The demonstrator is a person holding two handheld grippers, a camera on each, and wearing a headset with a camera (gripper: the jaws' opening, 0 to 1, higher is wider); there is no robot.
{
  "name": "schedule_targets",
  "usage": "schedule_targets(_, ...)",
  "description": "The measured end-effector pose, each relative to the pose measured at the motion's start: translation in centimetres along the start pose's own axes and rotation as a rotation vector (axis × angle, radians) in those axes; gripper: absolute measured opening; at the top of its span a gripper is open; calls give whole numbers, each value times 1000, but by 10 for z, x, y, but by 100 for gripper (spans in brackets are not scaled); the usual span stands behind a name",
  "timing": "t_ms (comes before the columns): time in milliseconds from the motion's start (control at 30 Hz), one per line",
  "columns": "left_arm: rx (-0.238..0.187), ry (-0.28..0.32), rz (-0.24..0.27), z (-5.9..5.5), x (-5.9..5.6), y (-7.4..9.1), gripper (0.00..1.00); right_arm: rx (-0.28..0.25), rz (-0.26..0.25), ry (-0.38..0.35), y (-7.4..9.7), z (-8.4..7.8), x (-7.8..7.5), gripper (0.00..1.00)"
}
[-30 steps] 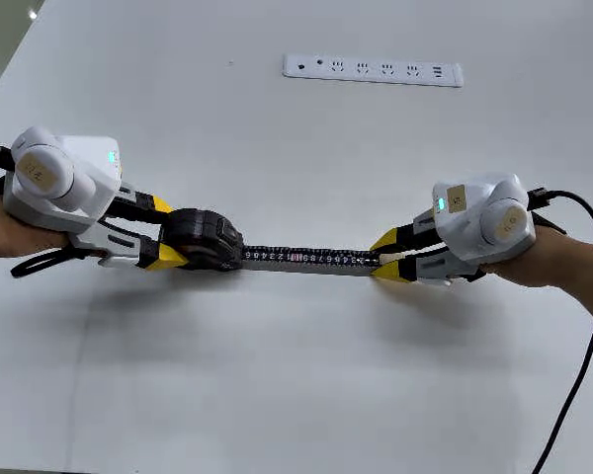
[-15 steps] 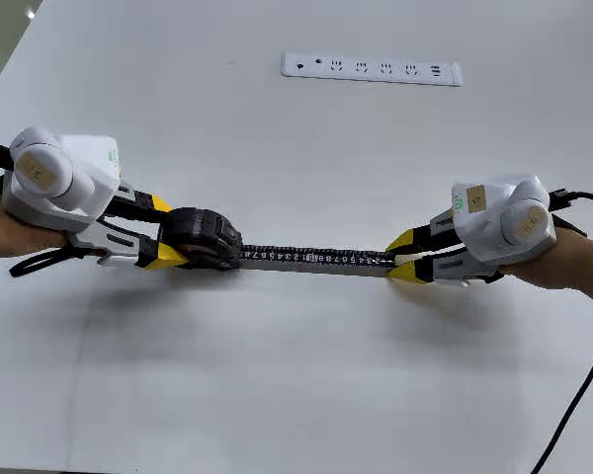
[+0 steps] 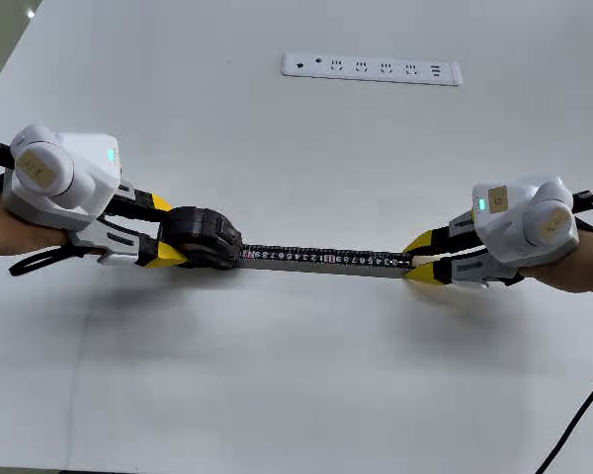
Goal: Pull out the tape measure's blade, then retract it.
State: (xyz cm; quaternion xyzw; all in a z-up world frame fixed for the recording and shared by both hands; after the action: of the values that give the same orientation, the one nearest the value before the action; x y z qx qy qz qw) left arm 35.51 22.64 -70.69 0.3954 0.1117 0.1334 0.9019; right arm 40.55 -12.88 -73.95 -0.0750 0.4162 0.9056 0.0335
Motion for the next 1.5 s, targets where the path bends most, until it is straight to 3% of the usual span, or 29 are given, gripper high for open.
schedule_targets(567,7,-3,-2,0,1,-1,25,28,-18,-26,13,-15,0,9)
schedule_targets(1500,40,-21,-2,3,2,-2,26,106,29,-17,12,-9,-2,13)
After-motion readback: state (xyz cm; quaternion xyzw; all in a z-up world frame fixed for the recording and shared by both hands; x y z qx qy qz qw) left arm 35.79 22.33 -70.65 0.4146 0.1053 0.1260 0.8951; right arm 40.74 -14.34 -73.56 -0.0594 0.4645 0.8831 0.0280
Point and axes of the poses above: the centre of the closed fingertips' face, and the gripper's own axes: y roughly backward along the fingers, x roughly to its left, z roughly out of its top, the point moved 8 cm from there along y, roughly backward along the fingers, and after that the axes turned 8 degrees about -z, right-handed, at the moved point
